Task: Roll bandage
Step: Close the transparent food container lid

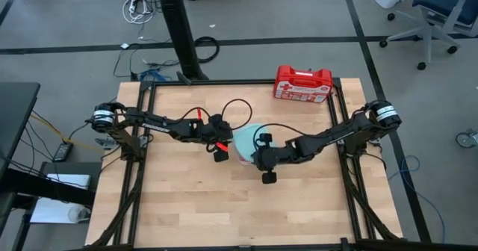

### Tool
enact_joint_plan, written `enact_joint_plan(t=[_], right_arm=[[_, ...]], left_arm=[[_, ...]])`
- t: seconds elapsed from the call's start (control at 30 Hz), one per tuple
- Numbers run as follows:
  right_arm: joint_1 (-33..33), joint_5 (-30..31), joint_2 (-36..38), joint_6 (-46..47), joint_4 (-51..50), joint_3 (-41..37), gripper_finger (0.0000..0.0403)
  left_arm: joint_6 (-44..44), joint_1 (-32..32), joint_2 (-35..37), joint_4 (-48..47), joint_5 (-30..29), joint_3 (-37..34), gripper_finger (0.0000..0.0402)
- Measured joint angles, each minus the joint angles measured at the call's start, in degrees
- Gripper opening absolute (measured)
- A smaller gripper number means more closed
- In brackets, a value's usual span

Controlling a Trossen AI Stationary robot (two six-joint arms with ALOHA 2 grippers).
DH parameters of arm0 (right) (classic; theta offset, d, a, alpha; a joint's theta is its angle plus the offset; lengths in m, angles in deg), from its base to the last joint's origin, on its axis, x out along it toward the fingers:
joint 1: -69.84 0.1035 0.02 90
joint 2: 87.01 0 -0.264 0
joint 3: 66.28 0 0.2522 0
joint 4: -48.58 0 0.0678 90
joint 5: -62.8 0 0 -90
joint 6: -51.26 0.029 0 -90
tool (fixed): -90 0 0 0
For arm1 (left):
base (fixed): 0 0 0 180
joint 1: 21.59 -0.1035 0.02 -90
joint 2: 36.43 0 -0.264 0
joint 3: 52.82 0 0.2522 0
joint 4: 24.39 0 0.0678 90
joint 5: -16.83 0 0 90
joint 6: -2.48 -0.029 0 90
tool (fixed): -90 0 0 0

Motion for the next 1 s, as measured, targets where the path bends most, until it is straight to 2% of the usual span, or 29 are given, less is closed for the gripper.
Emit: enact_joint_plan(t=[0.2, 0.57, 1.0], right_arm=[[-1.0, -3.9, 0.0, -0.8, 0.1, 0.0, 0.0125], [-2.3, -5.6, 0.0, -1.3, 0.0, 0.0, 0.0202], [-2.8, -7.0, 0.0, -1.6, 1.7, 0.7, 0.0206]], left_arm=[[0.0, 0.0, 0.0, 0.1, -0.2, 0.0, 0.0111], [-0.1, 0.0, 0.1, 1.3, -0.2, 0.1, 0.0111], [-0.3, 0.0, 0.1, 0.4, -0.2, 0.1, 0.0111]])
